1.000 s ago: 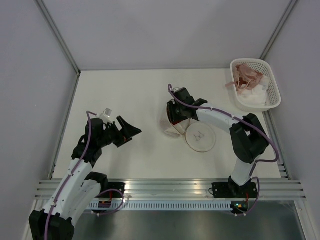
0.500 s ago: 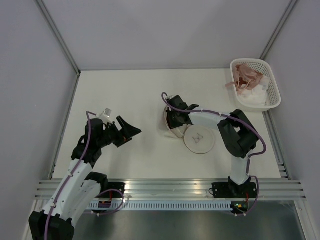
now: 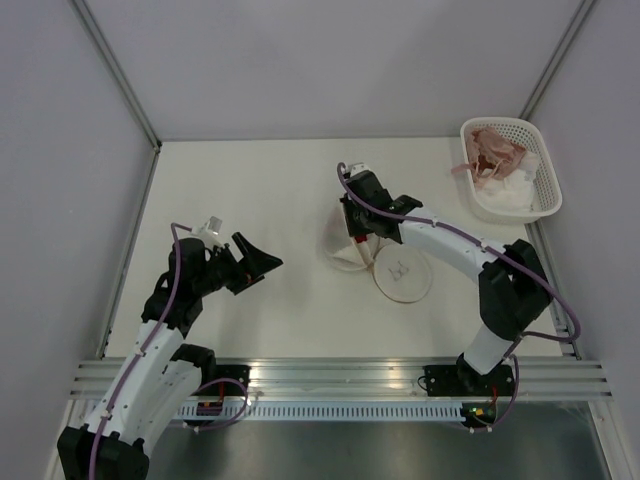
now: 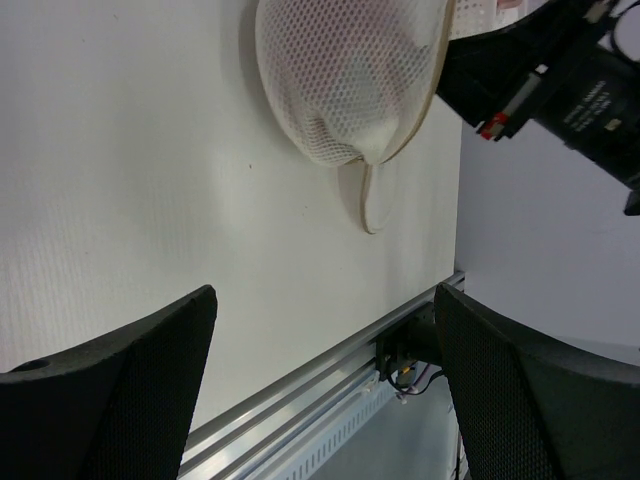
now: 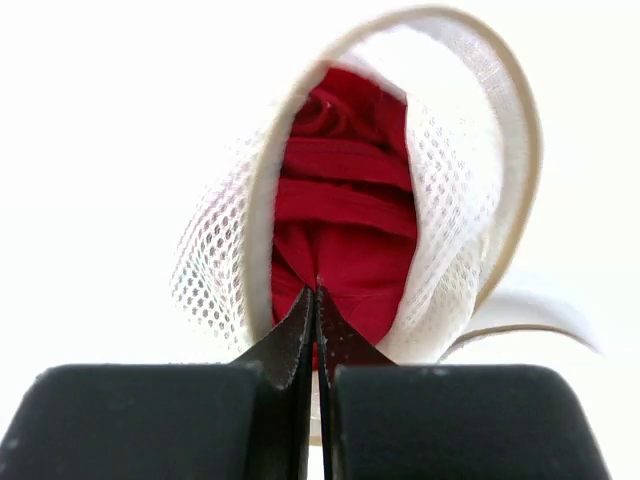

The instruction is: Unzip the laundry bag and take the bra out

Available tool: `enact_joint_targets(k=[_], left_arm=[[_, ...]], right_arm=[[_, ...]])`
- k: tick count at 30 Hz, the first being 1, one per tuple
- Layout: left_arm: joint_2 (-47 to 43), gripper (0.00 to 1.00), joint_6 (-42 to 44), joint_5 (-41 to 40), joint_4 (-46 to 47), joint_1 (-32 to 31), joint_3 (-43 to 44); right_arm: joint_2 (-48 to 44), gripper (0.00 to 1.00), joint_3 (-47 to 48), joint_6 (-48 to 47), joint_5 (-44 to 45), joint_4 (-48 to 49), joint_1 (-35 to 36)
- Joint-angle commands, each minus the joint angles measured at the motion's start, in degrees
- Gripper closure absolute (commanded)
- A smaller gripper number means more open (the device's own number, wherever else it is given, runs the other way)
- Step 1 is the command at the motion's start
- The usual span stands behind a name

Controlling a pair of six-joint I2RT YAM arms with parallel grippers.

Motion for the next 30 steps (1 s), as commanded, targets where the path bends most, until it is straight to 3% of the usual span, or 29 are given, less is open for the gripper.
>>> enact_joint_targets(k=[1, 10, 17, 21, 26, 30], left_arm=[[-0.64, 0.08, -1.68, 0.4, 0.41, 0.19, 1.13], [-1.26, 0.08, -1.77, 0.4, 0.24, 0.19, 1.13], [-0.47, 0.08, -3.6, 0.48, 2.07, 0.19, 0.61], [0.76, 0.07, -11.94, 1.62, 18.55, 0.19, -4.31], [5.59, 0.01, -25.48, 0.48, 30.44, 0.1, -8.52], [10.51, 0.01, -36.03, 0.92, 47.49, 0.01, -15.9]], right_arm=[[-5.39, 1.0, 6.16, -1.51, 4.62, -1.59, 0.19], [-8.12, 1.0, 10.3, -2.13, 10.51, -4.4, 0.11], [-2.93, 1.0, 14.1, -3.89, 6.48, -10.92, 0.28], [-6.89, 1.0, 8.2, -2.57, 2.96, -5.55, 0.28], [-10.66, 1.0, 8.2, -2.48, -0.81, -3.36, 0.28], [-13.13, 1.0, 8.37, -0.99, -7.49, -0.89, 0.19]])
